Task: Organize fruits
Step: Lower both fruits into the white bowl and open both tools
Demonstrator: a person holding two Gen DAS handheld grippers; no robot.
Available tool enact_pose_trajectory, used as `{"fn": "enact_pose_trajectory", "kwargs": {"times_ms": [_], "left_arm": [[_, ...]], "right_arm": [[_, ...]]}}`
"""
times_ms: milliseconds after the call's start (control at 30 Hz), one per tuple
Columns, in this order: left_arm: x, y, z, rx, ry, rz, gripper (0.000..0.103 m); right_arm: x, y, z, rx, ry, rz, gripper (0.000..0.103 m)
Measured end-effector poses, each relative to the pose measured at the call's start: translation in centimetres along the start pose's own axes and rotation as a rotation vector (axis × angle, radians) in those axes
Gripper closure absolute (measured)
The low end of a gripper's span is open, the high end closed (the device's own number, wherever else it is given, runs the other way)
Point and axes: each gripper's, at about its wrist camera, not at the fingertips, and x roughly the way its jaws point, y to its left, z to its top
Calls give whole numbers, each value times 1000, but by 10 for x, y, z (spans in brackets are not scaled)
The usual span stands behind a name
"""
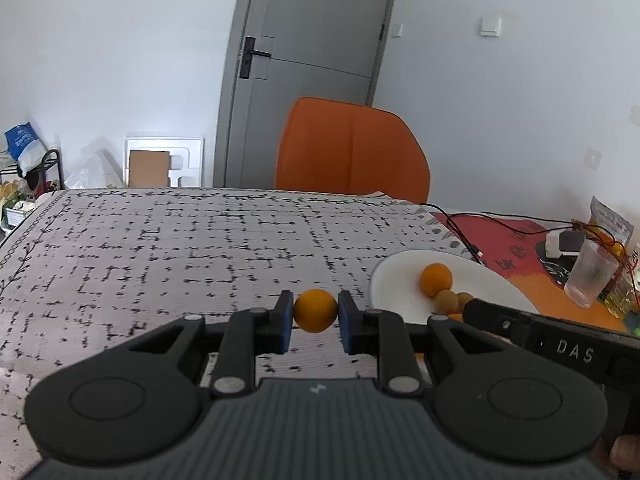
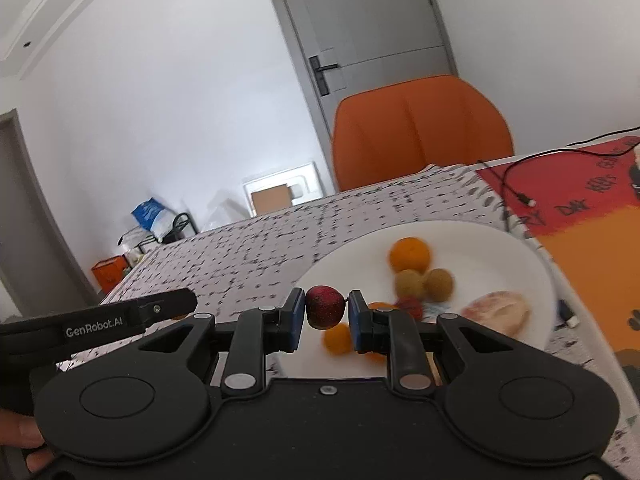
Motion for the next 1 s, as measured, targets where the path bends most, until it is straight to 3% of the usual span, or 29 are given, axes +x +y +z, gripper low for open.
{"fn": "enact_pose_trajectory", "kwargs": {"times_ms": [500, 833, 1000], "left_arm": [[31, -42, 6, 67, 34, -46, 81], [44, -60, 14, 83, 34, -54, 81], [50, -65, 15, 87, 39, -59, 81]], "right_arm": [[-5, -58, 7, 53, -20, -106, 81], [3, -66, 16, 40, -11, -99, 81], [9, -61, 17, 19, 2, -79, 76]]}}
